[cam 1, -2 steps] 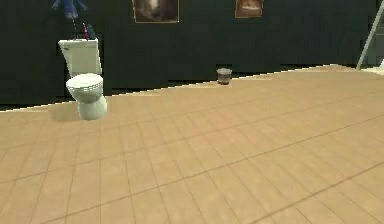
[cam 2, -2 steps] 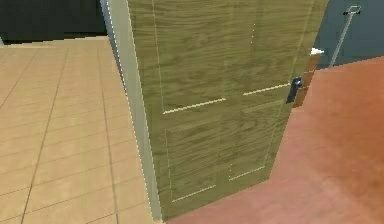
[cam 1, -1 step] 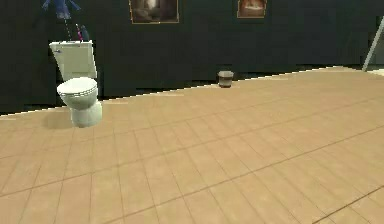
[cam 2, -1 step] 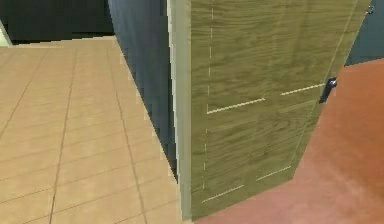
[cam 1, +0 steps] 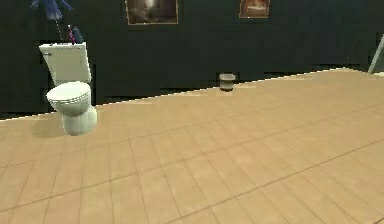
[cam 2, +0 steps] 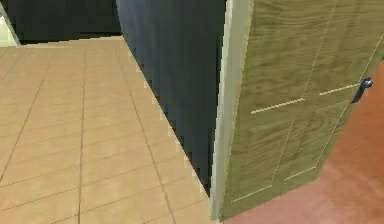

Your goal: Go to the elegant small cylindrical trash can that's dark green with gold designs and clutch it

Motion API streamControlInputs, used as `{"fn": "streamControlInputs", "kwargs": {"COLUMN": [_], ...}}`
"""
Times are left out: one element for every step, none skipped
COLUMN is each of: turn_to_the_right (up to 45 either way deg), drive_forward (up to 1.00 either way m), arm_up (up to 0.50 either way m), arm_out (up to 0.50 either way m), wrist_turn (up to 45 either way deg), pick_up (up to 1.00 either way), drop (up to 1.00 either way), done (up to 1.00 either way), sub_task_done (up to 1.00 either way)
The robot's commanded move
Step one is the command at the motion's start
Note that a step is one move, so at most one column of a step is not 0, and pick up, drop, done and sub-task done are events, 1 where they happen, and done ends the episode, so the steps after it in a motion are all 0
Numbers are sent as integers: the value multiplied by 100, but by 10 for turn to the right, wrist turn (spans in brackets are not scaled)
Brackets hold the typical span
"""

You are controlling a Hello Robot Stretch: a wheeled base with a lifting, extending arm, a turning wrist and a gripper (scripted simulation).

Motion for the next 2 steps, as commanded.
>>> {"fn": "streamControlInputs", "kwargs": {"turn_to_the_right": [450,0], "drive_forward": [0,100], "arm_up": [0,0], "arm_out": [0,0], "wrist_turn": [0,0], "pick_up": [0,0], "drop": [0,0], "done": [0,0], "sub_task_done": [0,0]}}
